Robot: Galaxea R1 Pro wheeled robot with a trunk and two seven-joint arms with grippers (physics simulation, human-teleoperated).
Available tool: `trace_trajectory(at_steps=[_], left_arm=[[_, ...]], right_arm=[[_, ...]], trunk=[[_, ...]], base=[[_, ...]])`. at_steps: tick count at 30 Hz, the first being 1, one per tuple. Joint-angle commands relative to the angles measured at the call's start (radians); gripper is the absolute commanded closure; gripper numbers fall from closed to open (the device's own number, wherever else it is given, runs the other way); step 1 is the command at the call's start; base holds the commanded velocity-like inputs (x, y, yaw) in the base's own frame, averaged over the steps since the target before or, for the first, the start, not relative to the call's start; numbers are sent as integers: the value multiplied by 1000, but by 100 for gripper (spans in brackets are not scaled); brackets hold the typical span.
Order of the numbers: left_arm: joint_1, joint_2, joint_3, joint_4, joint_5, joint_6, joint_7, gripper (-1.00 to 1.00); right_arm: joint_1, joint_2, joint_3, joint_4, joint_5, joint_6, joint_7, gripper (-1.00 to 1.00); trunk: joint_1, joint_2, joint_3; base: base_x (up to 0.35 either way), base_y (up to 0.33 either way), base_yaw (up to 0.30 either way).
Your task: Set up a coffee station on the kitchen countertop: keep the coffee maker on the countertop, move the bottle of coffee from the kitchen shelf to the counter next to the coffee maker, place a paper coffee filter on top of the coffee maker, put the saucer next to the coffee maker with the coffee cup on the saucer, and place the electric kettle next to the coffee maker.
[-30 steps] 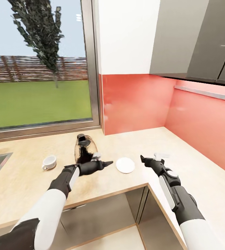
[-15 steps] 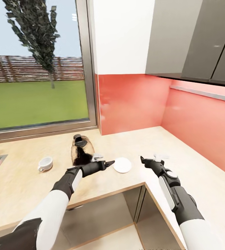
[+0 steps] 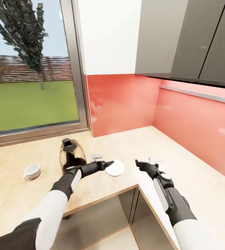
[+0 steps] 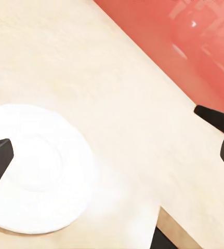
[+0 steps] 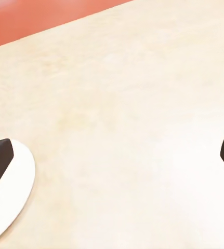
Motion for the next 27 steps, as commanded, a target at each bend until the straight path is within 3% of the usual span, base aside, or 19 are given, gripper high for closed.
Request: trace_trajectory(at_steps=[1, 15, 19, 23, 27], left_arm=[[-1, -1, 9, -1, -5, 9, -6, -100], [-1, -1, 8, 1, -10, 14, -4, -100], [34, 8, 9, -1, -10, 15, -3, -100], [48, 9, 9, -2, -11, 16, -3, -100], [25, -14, 8, 2, 12, 39, 19, -100]], right_arm=[[-1, 0, 0, 0, -6, 5, 0, -100], [-1, 1, 0, 28, -6, 5, 3, -100], [-1, 2, 0, 52, -7, 4, 3, -100], [-1, 14, 0, 57, -7, 3, 3, -100], [-1, 36, -23, 69, -30, 26, 26, -100]], trunk=[[1, -2, -2], [1, -2, -2], [1, -2, -2], [1, -2, -2], [1, -2, -2]], base=[[35, 0, -3], [65, 32, -20], [1, 0, -55], [14, 0, -11], [0, 0, 0]])
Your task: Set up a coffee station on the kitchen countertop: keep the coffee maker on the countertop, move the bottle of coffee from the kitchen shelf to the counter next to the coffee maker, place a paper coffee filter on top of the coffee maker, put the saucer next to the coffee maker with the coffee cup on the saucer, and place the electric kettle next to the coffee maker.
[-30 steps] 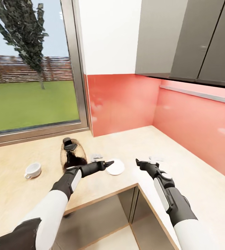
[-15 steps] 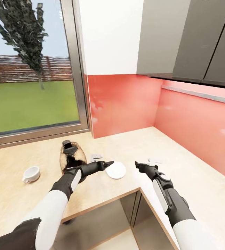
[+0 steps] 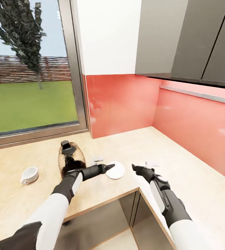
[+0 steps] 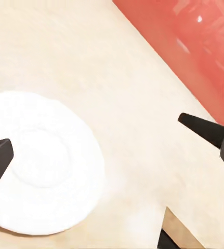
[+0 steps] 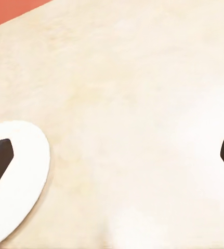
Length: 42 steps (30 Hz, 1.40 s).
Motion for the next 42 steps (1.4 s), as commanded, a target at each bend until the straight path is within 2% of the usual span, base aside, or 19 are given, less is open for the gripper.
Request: trace_trajectory(at_steps=[1, 6, 10, 26, 27, 29, 31, 34, 35, 36, 40, 42], left_arm=[[5, -7, 10, 0, 3, 15, 0, -100], [33, -8, 5, 0, 30, -8, -16, -100], [37, -8, 2, -2, 52, -26, -2, -100], [-9, -8, 0, -16, 144, -29, 84, -100], [-18, -8, -1, -17, 277, -31, 312, -100], [-39, -8, -1, -17, 279, -31, 343, -100], [-59, -8, -1, -17, 281, -30, 400, -100], [-67, -8, -1, -17, 281, -29, 469, -100], [-70, -8, -1, -17, 281, -28, 505, -100], [-71, -8, -2, -17, 281, -28, 518, -100], [-76, -8, -2, -17, 281, -26, 549, -100], [-77, -8, -2, -16, 280, -26, 563, -100]], right_arm=[[0, 6, -6, -3, -10, 11, 4, -100], [0, 34, -33, -9, -38, -5, 4, -100], [0, 56, -51, -9, -61, -11, 3, -100], [0, 54, -53, -8, -153, -11, 3, -100], [0, 55, -53, -6, -293, -11, 3, -100], [1, 55, -52, 9, -294, -11, 3, -100], [0, 56, -51, 36, -297, -7, 4, -100], [0, 58, -47, 42, -300, 77, 7, -100], [1, 61, -46, 41, -301, 173, 29, -100], [1, 62, -46, 41, -302, 213, 52, -100], [0, 62, -49, 42, -302, 279, 157, -100], [1, 62, -49, 43, -302, 288, 184, -100]], trunk=[[1, -2, -2], [1, -2, -2], [1, -2, -2], [1, -2, 3], [1, -2, 3], [1, -2, 3], [1, -2, 3], [1, -2, 3], [1, -2, 3], [1, -2, 3], [1, -2, 3], [1, -2, 3]], base=[[0, 0, 0], [0, 0, 0], [0, 0, -62], [0, 0, -228], [0, 0, -17], [0, 0, -8], [0, 0, -2], [0, 0, 0], [0, 0, 0], [0, 0, 0], [0, 0, 0], [0, 0, 0]])
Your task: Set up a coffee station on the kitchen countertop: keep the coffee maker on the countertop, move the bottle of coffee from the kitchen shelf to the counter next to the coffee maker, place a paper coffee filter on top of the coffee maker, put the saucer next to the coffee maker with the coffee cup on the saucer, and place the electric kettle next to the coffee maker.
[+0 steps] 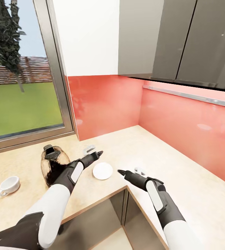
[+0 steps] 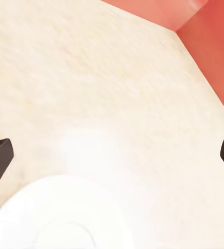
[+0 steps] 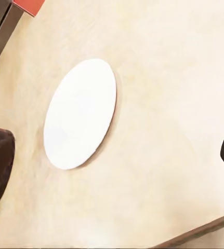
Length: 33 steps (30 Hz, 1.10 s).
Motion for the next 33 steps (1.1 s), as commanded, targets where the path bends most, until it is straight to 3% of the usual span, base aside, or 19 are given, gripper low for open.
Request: trace_trajectory(at_steps=[1, 6, 33], left_arm=[[-1, -1, 8, -1, 7, 10, 9, -100], [1, -1, 8, 6, 6, 10, 50, -100], [12, -1, 10, 63, 8, 18, 83, -100]], right_arm=[[-1, 1, -4, 0, 0, 10, 14, -100], [-1, 1, -5, 0, 0, 15, 30, -100], [-1, 1, -7, -5, -2, 16, 34, -100]], trunk=[[1, -2, -2], [1, -2, -2], [1, -2, -2]], base=[[0, 0, 0], [0, 0, 0], [0, 0, 0]])
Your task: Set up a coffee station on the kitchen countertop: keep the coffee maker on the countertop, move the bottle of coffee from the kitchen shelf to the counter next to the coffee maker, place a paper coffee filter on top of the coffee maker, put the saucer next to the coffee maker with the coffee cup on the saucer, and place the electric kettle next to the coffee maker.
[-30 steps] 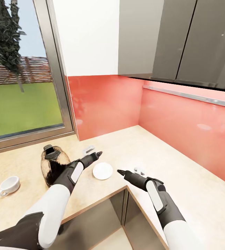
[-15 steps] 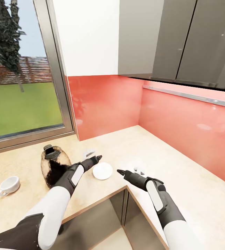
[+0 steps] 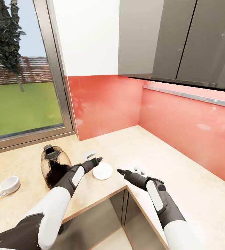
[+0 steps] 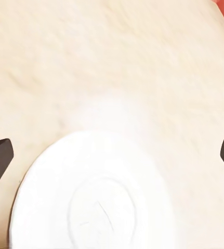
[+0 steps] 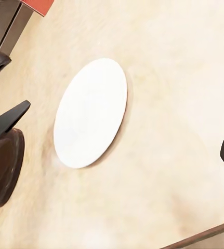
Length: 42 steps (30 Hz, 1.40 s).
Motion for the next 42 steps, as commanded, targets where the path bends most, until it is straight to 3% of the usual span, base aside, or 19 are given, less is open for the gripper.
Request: trace_trajectory(at_steps=[1, 13, 42], left_arm=[[-1, -1, 8, 1, 6, 8, -4, -100], [0, -1, 8, 34, 41, 8, -4, -100], [1, -1, 11, 68, 46, 5, -4, -100]], right_arm=[[-1, 1, -4, -1, 0, 7, 4, -100], [-1, 1, -5, -1, 0, 7, 3, -100], [-1, 1, -6, 2, 2, 7, 3, -100]], trunk=[[1, -2, -2], [1, -2, -2], [1, -2, -2]], base=[[0, 0, 0], [0, 0, 0], [0, 0, 0]])
